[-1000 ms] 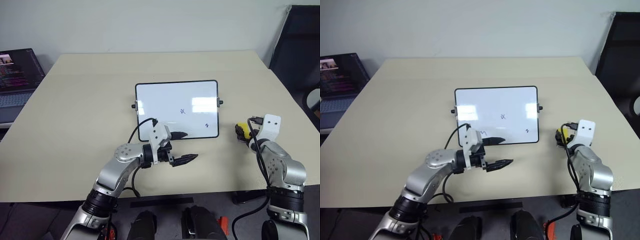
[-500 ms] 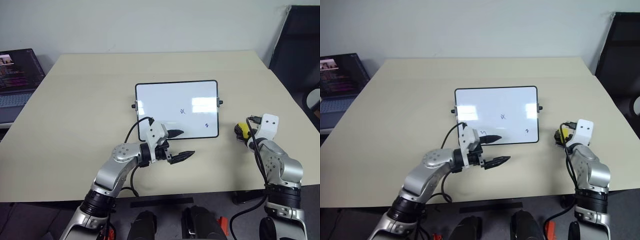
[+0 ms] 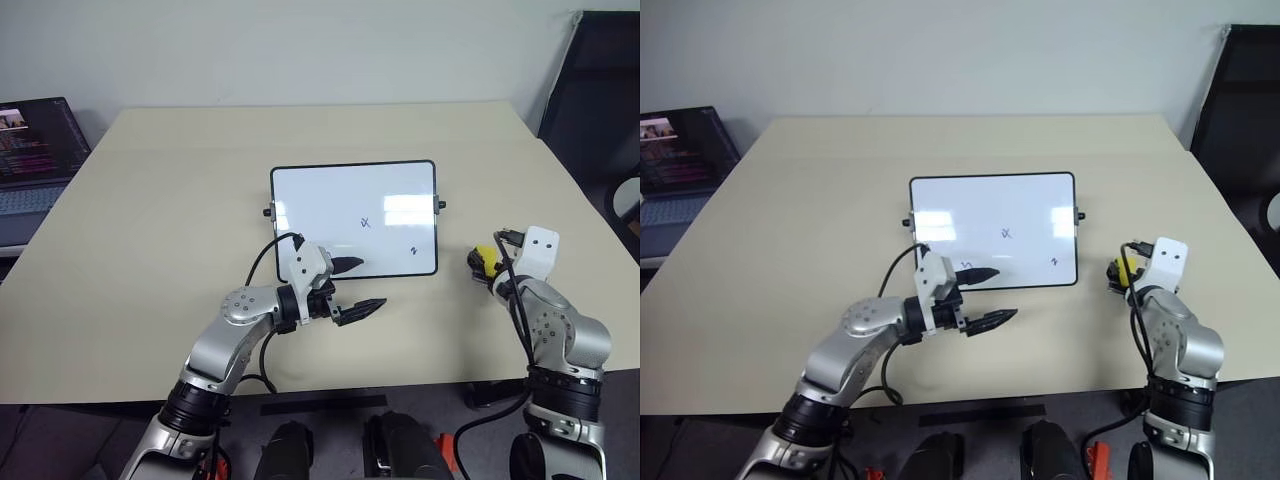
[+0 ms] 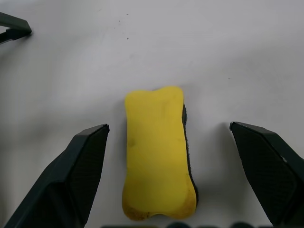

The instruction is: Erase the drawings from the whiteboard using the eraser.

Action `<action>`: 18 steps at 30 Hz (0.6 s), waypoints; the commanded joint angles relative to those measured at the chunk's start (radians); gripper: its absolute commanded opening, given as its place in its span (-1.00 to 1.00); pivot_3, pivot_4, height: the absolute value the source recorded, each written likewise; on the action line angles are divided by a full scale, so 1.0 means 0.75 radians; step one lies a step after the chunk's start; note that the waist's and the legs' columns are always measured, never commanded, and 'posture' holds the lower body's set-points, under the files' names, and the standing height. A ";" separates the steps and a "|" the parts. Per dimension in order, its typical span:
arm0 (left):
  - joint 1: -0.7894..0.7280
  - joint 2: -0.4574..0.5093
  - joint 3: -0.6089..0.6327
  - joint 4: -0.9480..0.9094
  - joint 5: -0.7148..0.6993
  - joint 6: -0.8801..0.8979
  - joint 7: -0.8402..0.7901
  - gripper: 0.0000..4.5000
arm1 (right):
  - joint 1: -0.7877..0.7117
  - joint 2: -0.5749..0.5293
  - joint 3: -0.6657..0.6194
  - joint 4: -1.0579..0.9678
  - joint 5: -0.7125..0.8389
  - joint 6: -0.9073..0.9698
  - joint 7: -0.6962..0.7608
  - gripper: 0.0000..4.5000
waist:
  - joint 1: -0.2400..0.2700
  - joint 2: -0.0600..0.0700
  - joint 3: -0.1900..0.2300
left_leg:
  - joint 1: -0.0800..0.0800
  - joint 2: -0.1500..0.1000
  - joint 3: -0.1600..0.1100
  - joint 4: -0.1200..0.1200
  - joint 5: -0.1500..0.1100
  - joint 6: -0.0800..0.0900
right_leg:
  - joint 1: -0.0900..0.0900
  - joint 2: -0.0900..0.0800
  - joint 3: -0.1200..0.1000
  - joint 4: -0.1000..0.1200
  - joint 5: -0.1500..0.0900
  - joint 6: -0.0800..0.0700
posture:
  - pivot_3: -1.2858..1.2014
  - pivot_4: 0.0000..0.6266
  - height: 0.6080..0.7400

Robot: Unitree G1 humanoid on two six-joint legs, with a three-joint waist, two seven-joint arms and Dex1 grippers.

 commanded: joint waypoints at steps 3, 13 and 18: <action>-0.016 -0.005 0.027 -0.030 0.001 -0.027 0.011 1.00 | -0.024 0.014 -0.033 -0.060 0.025 0.005 -0.008 0.59 | 0.000 0.000 0.000 | 0.000 0.000 0.000 0.000 0.000 0.000 | 0.000 0.000 0.000 0.000 0.000 0.000 | 0.03 -0.52 1.00; -0.018 -0.006 0.040 -0.021 0.014 -0.044 0.038 1.00 | -0.020 0.022 -0.028 -0.037 0.009 -0.018 0.001 -0.47 | 0.000 0.000 0.000 | 0.000 0.000 0.000 0.000 0.000 0.000 | 0.000 0.000 0.000 0.000 0.000 0.000 | 0.03 -0.52 1.00; -0.024 -0.008 0.044 -0.013 0.014 -0.050 0.045 1.00 | -0.014 0.008 0.018 -0.044 -0.015 -0.056 0.022 -0.47 | -0.001 0.000 0.000 | 0.000 0.000 0.000 0.000 0.000 0.000 | 0.000 0.000 0.000 0.000 0.000 0.000 | 0.03 -0.52 1.00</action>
